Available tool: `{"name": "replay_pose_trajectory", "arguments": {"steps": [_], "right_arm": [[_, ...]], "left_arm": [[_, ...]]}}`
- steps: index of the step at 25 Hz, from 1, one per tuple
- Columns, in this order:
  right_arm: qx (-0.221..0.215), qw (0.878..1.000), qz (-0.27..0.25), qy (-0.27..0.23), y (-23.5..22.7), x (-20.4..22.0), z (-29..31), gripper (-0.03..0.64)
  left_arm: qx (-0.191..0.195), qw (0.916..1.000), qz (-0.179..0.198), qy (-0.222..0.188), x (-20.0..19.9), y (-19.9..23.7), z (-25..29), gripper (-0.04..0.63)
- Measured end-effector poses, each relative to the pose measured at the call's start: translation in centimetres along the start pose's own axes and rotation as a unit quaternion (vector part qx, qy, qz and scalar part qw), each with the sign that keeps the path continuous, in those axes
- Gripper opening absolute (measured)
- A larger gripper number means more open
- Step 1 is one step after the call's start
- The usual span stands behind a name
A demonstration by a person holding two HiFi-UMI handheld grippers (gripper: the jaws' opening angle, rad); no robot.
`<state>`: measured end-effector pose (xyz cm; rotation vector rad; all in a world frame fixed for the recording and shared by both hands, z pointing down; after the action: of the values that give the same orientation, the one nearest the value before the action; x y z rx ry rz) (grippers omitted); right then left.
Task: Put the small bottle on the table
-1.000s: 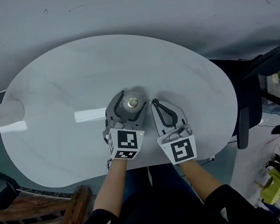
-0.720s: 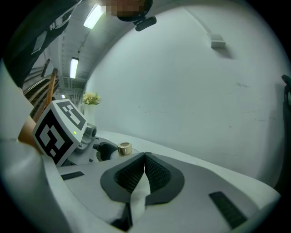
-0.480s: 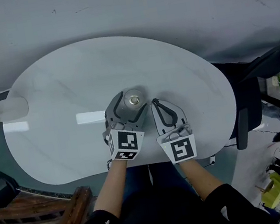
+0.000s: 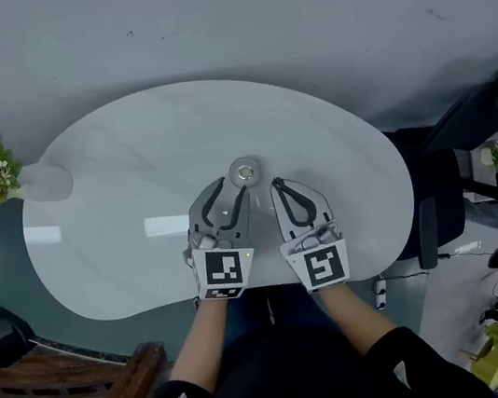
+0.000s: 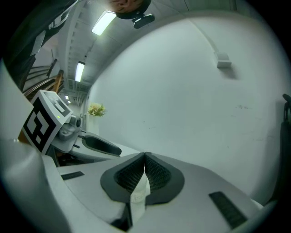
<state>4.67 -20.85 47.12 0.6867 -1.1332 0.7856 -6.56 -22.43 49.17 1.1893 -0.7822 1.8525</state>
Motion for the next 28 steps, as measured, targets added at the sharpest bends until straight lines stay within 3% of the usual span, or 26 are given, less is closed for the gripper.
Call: {"name": "replay_pose_trajectory", "arguments": {"steps": [3,7,11,15,21,28], "right_arm": [[0.002,1.000,-0.006,-0.014,0.5,-1.4,-1.2,0.023],[0.008,0.999,-0.005,-0.038,0.9,-3.3,-2.9,0.023],[0.024,0.998,0.000,-0.060,0.7,-5.2,-4.9,0.023],[0.044,0.992,-0.016,-0.119,0.1,-7.6,-6.3,0.023],[0.050,0.990,-0.017,-0.131,0.5,-9.2,-8.1,0.021],[0.056,0.989,-0.015,-0.134,0.1,-9.8,-8.7,0.021]], "left_arm": [[-0.019,0.9997,0.004,-0.015,-1.6,0.0,-1.9,0.080],[-0.036,0.9985,0.002,-0.040,-3.6,-0.2,-4.1,0.013],[-0.044,0.9967,-0.016,-0.066,-5.7,-0.8,-6.7,0.008],[-0.053,0.9935,-0.029,-0.097,-7.8,-1.2,-8.6,0.008],[-0.072,0.9901,-0.048,-0.111,-9.9,-1.2,-11.4,0.008],[-0.076,0.9877,-0.032,-0.132,-10.5,-1.3,-12.0,0.008]]}}
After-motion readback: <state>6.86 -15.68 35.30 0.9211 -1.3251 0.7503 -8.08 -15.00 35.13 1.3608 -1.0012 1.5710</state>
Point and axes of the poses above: the fingertips, and each gripper's own axes: z forward along the fingers, y to its left, x out of its underside, the point moved 5 cm from there along -z, backward along the fingers, and after that the axes turned 1 degree about -z, right-handed, at the moved point
